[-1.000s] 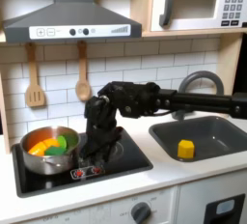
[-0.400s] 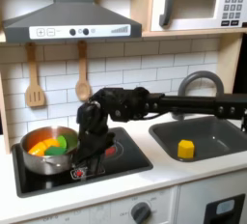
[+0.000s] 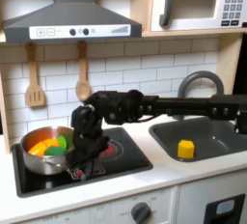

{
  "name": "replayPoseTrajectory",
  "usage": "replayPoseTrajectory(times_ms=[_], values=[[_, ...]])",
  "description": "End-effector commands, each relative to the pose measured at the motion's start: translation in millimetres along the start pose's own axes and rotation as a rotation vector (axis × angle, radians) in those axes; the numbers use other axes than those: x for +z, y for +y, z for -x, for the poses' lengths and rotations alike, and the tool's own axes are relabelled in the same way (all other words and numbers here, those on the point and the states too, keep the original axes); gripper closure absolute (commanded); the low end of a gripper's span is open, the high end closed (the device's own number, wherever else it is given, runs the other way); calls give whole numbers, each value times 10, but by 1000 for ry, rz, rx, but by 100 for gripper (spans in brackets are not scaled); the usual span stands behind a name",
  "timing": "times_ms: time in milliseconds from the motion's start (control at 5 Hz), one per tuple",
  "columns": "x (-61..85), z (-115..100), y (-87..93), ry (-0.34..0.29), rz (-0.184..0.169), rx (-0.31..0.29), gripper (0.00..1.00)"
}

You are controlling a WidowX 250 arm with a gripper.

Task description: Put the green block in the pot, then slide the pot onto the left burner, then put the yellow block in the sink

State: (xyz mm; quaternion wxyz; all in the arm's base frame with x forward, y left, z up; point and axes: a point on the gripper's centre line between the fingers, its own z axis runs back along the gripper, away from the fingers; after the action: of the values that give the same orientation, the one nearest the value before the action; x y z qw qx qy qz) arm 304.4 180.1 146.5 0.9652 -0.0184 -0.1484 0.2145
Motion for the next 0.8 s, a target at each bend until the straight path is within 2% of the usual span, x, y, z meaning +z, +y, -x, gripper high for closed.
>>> replayPoseTrajectory(times_ms=[0, 200, 600], values=[[-57, -50, 17, 3, 1, 8, 100], [-59, -34, -30, 10, 5, -4, 100], [-129, -54, 12, 25, 1, 14, 100]])
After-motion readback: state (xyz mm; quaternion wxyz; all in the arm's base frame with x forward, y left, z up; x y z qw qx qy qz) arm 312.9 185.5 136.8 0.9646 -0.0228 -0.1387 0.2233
